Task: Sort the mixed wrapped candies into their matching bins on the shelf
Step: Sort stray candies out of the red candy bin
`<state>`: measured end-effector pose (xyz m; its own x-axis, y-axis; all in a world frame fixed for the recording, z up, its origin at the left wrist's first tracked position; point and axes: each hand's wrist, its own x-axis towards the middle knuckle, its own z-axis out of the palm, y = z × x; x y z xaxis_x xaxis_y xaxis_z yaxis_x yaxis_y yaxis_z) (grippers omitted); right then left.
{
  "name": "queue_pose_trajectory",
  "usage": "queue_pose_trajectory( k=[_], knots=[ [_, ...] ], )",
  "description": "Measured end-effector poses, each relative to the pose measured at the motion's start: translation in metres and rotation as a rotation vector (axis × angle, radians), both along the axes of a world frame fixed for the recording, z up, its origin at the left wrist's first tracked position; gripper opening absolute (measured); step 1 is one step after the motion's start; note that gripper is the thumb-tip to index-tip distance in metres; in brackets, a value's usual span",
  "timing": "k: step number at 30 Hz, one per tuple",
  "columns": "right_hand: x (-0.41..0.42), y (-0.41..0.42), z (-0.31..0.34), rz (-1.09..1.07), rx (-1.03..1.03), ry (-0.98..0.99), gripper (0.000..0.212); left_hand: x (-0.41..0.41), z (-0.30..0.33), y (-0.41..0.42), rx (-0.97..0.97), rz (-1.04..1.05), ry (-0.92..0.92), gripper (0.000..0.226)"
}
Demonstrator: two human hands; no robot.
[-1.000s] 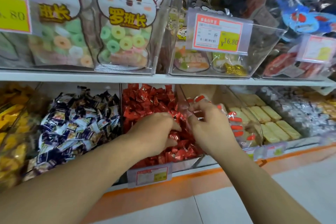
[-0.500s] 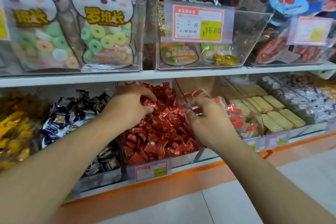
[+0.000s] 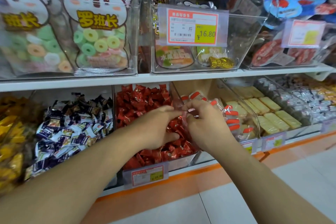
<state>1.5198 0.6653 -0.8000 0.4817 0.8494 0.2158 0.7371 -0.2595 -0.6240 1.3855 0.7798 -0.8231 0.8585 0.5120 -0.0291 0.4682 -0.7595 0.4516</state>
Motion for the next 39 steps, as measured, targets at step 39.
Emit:
queue_pose_trajectory(
  k=[39],
  knots=[
    [0.006, 0.003, -0.01, 0.075, -0.006, -0.165, 0.033, 0.016, -0.019, 0.024, 0.029, 0.284, -0.096, 0.022]
  ],
)
